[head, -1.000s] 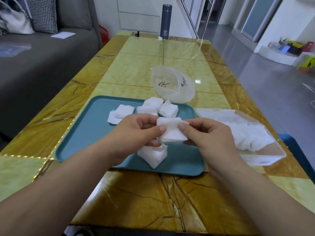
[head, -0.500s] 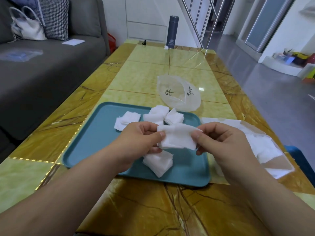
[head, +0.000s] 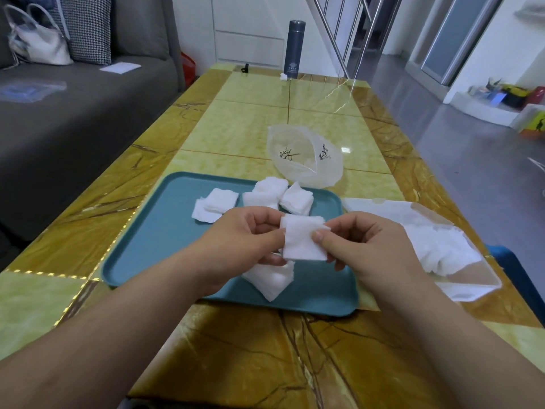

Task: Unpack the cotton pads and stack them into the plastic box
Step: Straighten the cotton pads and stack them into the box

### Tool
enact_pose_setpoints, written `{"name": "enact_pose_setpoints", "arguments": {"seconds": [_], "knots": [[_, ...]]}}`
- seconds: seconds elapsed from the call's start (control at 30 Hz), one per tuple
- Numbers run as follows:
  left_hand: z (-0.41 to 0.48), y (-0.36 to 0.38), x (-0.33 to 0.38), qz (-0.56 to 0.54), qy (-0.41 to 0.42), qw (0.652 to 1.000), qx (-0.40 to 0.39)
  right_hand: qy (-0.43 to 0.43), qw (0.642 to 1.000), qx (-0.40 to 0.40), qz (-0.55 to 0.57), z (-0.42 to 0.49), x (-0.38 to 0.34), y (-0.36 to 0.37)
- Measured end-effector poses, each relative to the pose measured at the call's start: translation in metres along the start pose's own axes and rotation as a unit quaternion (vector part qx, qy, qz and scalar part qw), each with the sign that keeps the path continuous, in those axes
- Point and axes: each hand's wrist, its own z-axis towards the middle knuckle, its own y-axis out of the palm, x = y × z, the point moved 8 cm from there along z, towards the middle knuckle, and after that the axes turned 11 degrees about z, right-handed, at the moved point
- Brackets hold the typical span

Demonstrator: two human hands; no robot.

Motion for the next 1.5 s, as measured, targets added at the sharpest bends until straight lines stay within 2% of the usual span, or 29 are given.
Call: {"name": "enact_pose_setpoints", "arguments": {"seconds": [0.1, 0.23, 0.33, 0.43, 0.5, 0.53, 0.63, 0.77, 0.9, 1.03, 1.2, 1.33, 1.43, 1.5], "knots": [[-0.001, 0.003, 0.005, 0.003, 0.018, 1.000, -0.011, 0.009, 1.000, 0.023, 0.007, 0.002, 0.005, -0.004], [-0.004, 0.004, 0.009, 0.037, 0.049, 0.998, -0.026, 0.032, 0.997, -0.058, 0.036, -0.001, 0.010, 0.010], [-0.007, 0.003, 0.013, 0.062, 0.042, 0.997, -0.018, -0.006, 0.997, -0.073, -0.018, -0.002, 0.006, 0.012], [-0.009, -0.008, 0.017, 0.180, 0.054, 0.982, 0.034, -0.032, 0.997, -0.055, -0.031, -0.001, 0.002, 0.010], [-0.010, -0.010, 0.018, 0.272, 0.076, 0.958, 0.048, -0.040, 0.997, -0.066, -0.031, -0.002, 0.001, 0.014], [-0.010, -0.008, 0.018, 0.284, 0.081, 0.954, 0.045, -0.044, 0.995, -0.076, -0.037, -0.003, 0.001, 0.017], [-0.009, 0.003, 0.018, 0.284, 0.106, 0.953, 0.015, -0.054, 0.992, -0.096, -0.062, -0.004, 0.003, 0.024], [-0.009, 0.002, 0.020, 0.306, 0.139, 0.941, 0.034, -0.028, 0.991, -0.111, -0.064, -0.008, 0.012, 0.030], [-0.009, 0.009, 0.020, 0.297, 0.150, 0.943, 0.022, 0.000, 0.987, -0.116, -0.107, -0.012, 0.017, 0.036], [-0.011, 0.014, 0.019, 0.284, 0.159, 0.945, 0.033, 0.017, 0.987, -0.124, -0.098, -0.013, 0.017, 0.039], [-0.015, 0.013, 0.027, 0.217, 0.153, 0.963, 0.046, -0.031, 0.997, -0.051, -0.044, -0.009, -0.007, 0.015], [-0.016, 0.019, 0.037, 0.216, 0.148, 0.962, 0.082, -0.005, 0.998, -0.055, 0.025, -0.016, -0.015, -0.005], [-0.014, 0.043, 0.047, 0.189, 0.128, 0.973, 0.031, 0.017, 0.998, -0.049, 0.047, -0.024, -0.017, -0.027], [-0.010, 0.064, 0.058, 0.165, 0.124, 0.978, 0.009, 0.020, 0.997, -0.016, 0.067, -0.026, -0.019, -0.049]]}}
